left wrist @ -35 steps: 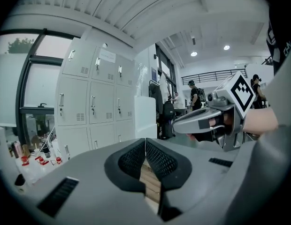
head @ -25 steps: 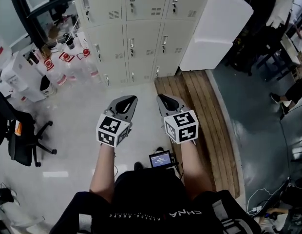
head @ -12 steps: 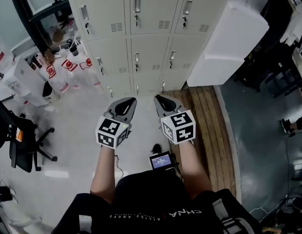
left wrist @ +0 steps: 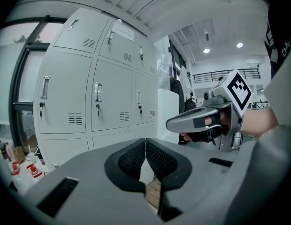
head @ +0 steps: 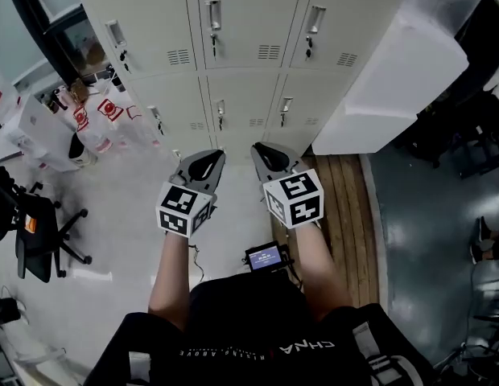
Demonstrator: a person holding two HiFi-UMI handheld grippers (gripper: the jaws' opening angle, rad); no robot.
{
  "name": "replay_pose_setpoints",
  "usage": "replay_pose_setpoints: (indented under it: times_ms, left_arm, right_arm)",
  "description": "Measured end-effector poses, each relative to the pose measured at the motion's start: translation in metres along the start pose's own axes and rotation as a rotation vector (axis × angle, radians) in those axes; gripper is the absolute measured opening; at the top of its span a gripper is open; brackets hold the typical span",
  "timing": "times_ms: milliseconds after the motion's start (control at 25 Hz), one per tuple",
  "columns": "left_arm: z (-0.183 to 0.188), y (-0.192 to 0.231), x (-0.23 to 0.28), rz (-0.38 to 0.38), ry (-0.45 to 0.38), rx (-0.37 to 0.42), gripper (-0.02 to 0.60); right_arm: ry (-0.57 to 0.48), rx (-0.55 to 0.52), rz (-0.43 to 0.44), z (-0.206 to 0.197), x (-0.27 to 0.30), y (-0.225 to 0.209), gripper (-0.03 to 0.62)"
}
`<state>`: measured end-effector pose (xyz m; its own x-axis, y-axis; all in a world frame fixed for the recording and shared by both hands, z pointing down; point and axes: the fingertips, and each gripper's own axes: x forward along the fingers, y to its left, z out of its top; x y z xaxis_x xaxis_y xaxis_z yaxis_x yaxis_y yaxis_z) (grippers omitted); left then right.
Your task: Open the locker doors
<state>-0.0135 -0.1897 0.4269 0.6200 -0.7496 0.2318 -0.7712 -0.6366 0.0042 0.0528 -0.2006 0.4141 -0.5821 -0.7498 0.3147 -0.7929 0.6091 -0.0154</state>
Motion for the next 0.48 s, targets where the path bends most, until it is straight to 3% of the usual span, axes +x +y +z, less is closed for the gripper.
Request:
replay_pose_setpoints:
  times_ms: [280, 480]
  left_arm:
    - [0.002, 0.015, 0.036, 0.058, 0.034, 0.014, 0.020]
    - [-0.012, 0.038, 0.037, 0.086, 0.072, 0.001, 0.020]
  right_arm:
    - [-0.009, 0.033, 0.053, 0.001, 0.030, -0.042, 0.043]
    - [0.018, 0.050, 0.092, -0.007, 0.058, -0.038, 0.043]
